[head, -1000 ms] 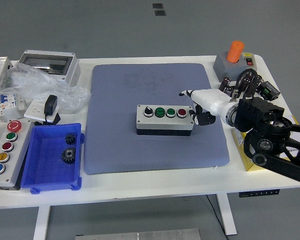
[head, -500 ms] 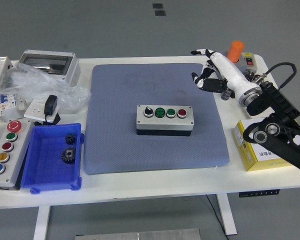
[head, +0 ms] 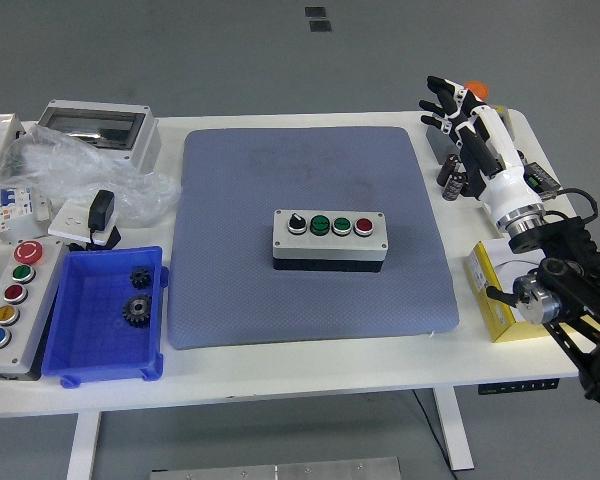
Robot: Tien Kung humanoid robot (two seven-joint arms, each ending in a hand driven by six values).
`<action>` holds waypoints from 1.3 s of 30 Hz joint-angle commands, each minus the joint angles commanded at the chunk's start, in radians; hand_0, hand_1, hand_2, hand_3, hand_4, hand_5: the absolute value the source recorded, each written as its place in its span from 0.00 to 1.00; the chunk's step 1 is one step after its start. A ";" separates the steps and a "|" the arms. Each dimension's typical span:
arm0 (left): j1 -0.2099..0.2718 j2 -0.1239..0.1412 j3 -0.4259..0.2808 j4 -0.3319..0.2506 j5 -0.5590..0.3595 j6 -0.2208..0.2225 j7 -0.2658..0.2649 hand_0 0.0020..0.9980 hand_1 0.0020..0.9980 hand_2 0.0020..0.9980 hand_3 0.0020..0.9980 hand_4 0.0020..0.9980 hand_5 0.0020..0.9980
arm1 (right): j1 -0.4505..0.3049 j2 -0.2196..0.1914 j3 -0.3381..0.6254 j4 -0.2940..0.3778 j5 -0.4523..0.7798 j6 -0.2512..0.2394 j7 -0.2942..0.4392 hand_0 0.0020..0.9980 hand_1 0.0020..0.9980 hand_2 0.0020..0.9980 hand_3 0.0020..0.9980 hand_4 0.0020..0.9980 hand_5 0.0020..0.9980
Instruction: Pick up the button,place it on the desk,press the button,press the button
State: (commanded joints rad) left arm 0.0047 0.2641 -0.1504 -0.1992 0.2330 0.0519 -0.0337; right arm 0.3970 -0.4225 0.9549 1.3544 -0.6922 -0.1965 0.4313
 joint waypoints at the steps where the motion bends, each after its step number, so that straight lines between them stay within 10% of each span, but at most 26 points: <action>1: 0.000 0.000 0.000 0.000 -0.001 0.000 -0.001 0.59 0.63 0.61 0.61 0.56 0.39 | -0.009 0.004 0.006 -0.001 0.039 0.022 0.029 0.89 0.84 0.89 0.89 1.00 1.00; 8: 0.003 -0.003 -0.001 0.001 -0.002 -0.005 -0.005 0.59 0.63 0.60 0.61 0.56 0.39 | -0.072 0.023 0.060 0.005 0.310 0.147 0.174 0.88 0.81 0.86 0.88 1.00 1.00; 22: 0.008 -0.007 -0.003 0.003 -0.012 -0.013 -0.016 0.59 0.63 0.60 0.61 0.56 0.38 | -0.111 0.028 0.092 0.048 0.634 0.215 0.189 0.74 0.69 0.70 0.83 1.00 1.00; 28: 0.012 -0.007 0.000 0.004 -0.020 -0.016 -0.020 0.59 0.63 0.60 0.61 0.57 0.38 | -0.108 0.029 0.086 0.058 0.648 0.241 0.189 0.65 0.64 0.73 0.87 1.00 0.95; 29: 0.012 -0.007 0.000 0.004 -0.022 -0.016 -0.020 0.59 0.62 0.60 0.61 0.57 0.38 | -0.108 0.029 0.086 0.061 0.650 0.243 0.190 0.70 0.83 0.94 1.00 1.00 0.97; 39: 0.012 -0.004 0.005 0.005 -0.026 -0.018 -0.023 0.59 0.63 0.60 0.61 0.57 0.38 | -0.112 0.028 0.097 0.073 0.661 0.231 0.186 0.73 0.89 0.99 1.00 1.00 1.00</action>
State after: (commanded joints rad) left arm 0.0162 0.2597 -0.1452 -0.1947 0.2066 0.0341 -0.0569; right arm 0.2845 -0.3945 1.0521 1.4276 -0.0310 0.0349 0.6177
